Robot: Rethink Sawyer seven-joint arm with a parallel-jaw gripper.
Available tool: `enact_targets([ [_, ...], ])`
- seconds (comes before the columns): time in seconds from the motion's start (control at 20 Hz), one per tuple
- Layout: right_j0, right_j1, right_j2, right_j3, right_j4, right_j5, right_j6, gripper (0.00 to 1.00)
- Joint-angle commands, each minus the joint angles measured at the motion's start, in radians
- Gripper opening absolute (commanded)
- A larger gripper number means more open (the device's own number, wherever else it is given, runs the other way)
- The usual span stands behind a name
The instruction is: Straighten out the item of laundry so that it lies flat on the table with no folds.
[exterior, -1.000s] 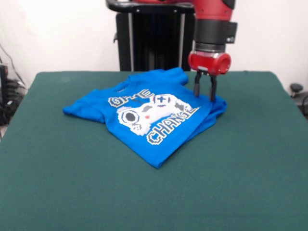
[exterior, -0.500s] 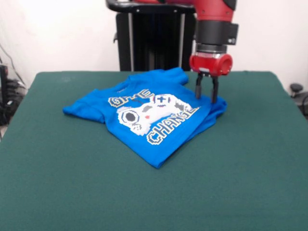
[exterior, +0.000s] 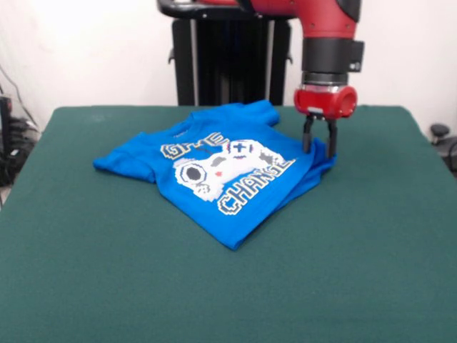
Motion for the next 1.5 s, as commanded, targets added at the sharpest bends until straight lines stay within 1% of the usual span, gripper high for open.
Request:
enact_targets([
  [0.05,0.035,0.096,0.105,-0.091,0.108,-0.057,0.294,1.0],
  [0.2,0.045,0.119,0.095,-0.106,0.114,-0.064,0.272,1.0],
  [0.4,0.077,0.111,0.06,-0.113,0.152,-0.034,0.222,1.0],
  [0.45,0.086,0.11,0.057,-0.113,0.163,-0.033,0.213,0.0],
  [0.55,0.096,0.105,0.051,-0.113,0.178,-0.014,0.203,0.0],
  [0.75,0.07,0.088,0.06,-0.099,0.152,0.018,0.191,0.0],
  [0.95,0.073,0.056,0.067,-0.06,0.166,0.028,0.216,0.0],
  [1.2,0.072,0.022,0.102,-0.024,0.168,0.04,0.256,0.0],
  [1.3,0.05,0.022,0.122,-0.024,0.153,0.048,0.265,0.0],
  [1.4,0.027,0.051,0.131,-0.045,0.138,0.048,0.262,0.0],
  [1.5,0.04,0.058,0.146,-0.043,0.156,0.056,0.272,0.0],
])
